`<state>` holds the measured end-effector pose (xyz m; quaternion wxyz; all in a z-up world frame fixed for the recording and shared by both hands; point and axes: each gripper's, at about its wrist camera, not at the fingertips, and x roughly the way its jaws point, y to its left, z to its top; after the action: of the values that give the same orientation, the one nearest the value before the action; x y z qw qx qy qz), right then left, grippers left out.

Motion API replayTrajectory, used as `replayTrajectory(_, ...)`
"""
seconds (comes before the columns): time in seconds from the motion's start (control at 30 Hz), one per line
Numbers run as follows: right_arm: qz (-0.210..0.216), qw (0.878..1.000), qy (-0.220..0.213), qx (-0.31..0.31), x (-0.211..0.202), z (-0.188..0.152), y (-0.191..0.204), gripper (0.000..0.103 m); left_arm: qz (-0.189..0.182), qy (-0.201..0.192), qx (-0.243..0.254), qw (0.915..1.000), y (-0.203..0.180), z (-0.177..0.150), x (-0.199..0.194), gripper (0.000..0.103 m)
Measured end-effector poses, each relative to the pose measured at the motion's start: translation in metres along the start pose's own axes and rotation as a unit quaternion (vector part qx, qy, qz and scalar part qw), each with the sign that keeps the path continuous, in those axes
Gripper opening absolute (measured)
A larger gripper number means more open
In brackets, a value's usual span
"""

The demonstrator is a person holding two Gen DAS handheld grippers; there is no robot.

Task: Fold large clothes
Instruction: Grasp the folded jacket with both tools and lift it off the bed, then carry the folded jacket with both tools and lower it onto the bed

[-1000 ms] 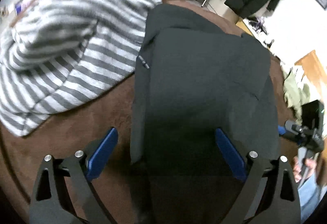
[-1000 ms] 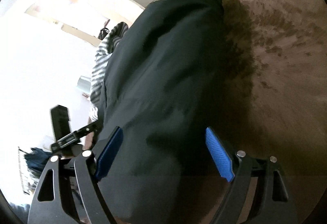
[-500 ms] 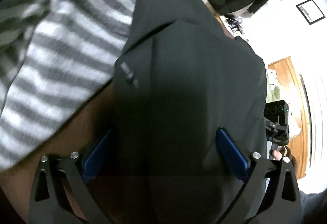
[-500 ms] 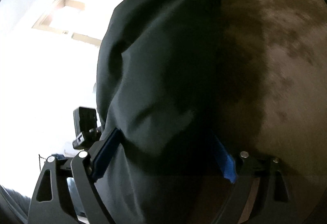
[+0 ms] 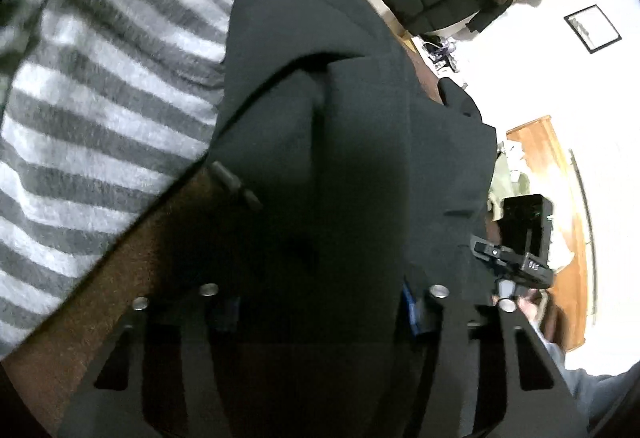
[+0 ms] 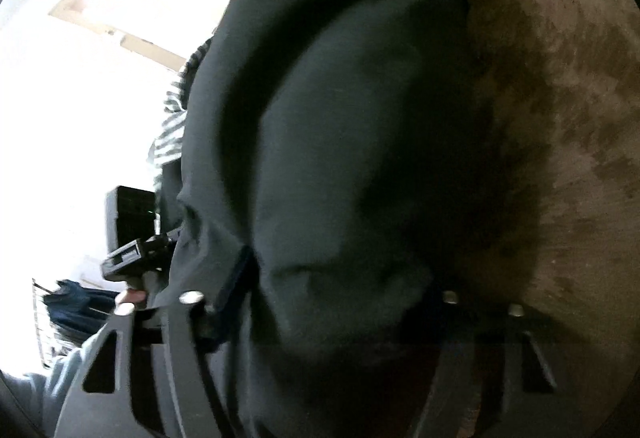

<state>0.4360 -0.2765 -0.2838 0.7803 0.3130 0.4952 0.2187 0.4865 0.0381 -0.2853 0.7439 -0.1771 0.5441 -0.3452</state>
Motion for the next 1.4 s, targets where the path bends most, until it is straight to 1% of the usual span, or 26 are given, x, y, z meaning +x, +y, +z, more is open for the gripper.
replayTrajectory(0.07, -0.015, 1.000, -0.004, -0.010, -0.005, -0.002, 0.011, 0.045, 0.018, -0.007, 0.011, 0.9998, -0.008, -0.001, -0.004, 0.042)
replayTrajectory(0.1, -0.023, 1.000, -0.005, -0.017, -0.006, -0.003, 0.016, 0.043, 0.031, -0.011, 0.020, 0.9993, -0.016, -0.001, -0.007, 0.038)
replayTrajectory(0.13, -0.031, 0.999, -0.006, -0.027, -0.009, -0.004, 0.024, 0.038, 0.042, -0.016, 0.028, 0.9986, -0.023, 0.000, -0.009, 0.036)
replayTrajectory(0.17, -0.038, 0.999, -0.006, -0.036, -0.011, -0.005, 0.031, 0.035, 0.042, -0.018, 0.032, 0.9984, -0.028, -0.001, -0.012, 0.032)
replayTrajectory(0.27, -0.050, 0.997, -0.010, -0.056, -0.016, -0.009, 0.050, 0.028, 0.062, -0.027, 0.054, 0.9963, -0.049, 0.000, -0.020, 0.030)
replayTrajectory(0.37, -0.057, 0.996, -0.019, -0.071, -0.024, -0.015, 0.067, 0.026, 0.075, -0.032, 0.072, 0.9941, -0.070, 0.002, -0.024, 0.029)
replayTrajectory(0.47, -0.055, 0.995, -0.036, -0.075, -0.042, -0.021, 0.075, 0.025, 0.078, -0.036, 0.085, 0.9927, -0.088, 0.002, -0.028, 0.028)
replayTrajectory(0.6, -0.047, 0.995, -0.059, -0.072, -0.082, -0.025, 0.064, 0.024, 0.068, -0.045, 0.098, 0.9918, -0.115, 0.007, -0.035, 0.027)
replayTrajectory(0.67, -0.045, 0.994, -0.073, -0.063, -0.108, -0.022, 0.055, 0.024, 0.064, -0.043, 0.108, 0.9912, -0.131, 0.013, -0.032, 0.026)
replayTrajectory(0.77, -0.059, 0.992, -0.094, -0.057, -0.142, -0.021, 0.045, 0.024, 0.059, -0.036, 0.133, 0.9887, -0.163, 0.019, -0.022, 0.026)
replayTrajectory(0.83, -0.071, 0.991, -0.104, -0.049, -0.163, -0.022, 0.034, 0.023, 0.051, -0.026, 0.153, 0.9866, -0.187, 0.023, -0.010, 0.026)
replayTrajectory(0.87, -0.077, 0.990, -0.108, -0.042, -0.176, -0.022, 0.027, 0.023, 0.042, -0.021, 0.164, 0.9853, -0.200, 0.025, -0.004, 0.026)
replayTrajectory(1.0, -0.122, 0.985, -0.125, -0.018, -0.243, -0.030, -0.006, 0.023, 0.015, 0.000, 0.199, 0.9799, -0.247, 0.031, 0.027, 0.026)
replayTrajectory(1.03, -0.129, 0.983, -0.127, -0.014, -0.254, -0.034, -0.009, 0.023, 0.007, 0.006, 0.210, 0.9777, -0.265, 0.033, 0.039, 0.026)
replayTrajectory(1.1, -0.155, 0.979, -0.133, -0.001, -0.285, -0.041, -0.026, 0.023, -0.004, 0.020, 0.234, 0.9720, -0.301, 0.035, 0.066, 0.025)
replayTrajectory(1.13, -0.164, 0.977, -0.137, 0.008, -0.299, -0.045, -0.034, 0.023, -0.010, 0.028, 0.241, 0.9700, -0.312, 0.033, 0.075, 0.025)
replayTrajectory(1.17, -0.177, 0.974, -0.142, 0.021, -0.317, -0.051, -0.047, 0.023, -0.016, 0.038, 0.252, 0.9668, -0.328, 0.032, 0.091, 0.025)
replayTrajectory(1.2, -0.185, 0.971, -0.146, 0.029, -0.327, -0.057, -0.053, 0.023, -0.021, 0.048, 0.261, 0.9638, -0.343, 0.030, 0.107, 0.025)
replayTrajectory(1.27, -0.206, 0.965, -0.155, 0.051, -0.357, -0.069, -0.073, 0.023, -0.031, 0.066, 0.271, 0.9599, -0.361, 0.025, 0.131, 0.025)
replayTrajectory(1.37, -0.228, 0.957, -0.162, 0.077, -0.387, -0.082, -0.098, 0.023, -0.046, 0.091, 0.286, 0.9527, -0.393, 0.016, 0.173, 0.025)
replayTrajectory(1.4, -0.242, 0.953, -0.162, 0.083, -0.397, -0.086, -0.107, 0.023, -0.049, 0.098, 0.294, 0.9495, -0.404, 0.013, 0.187, 0.025)
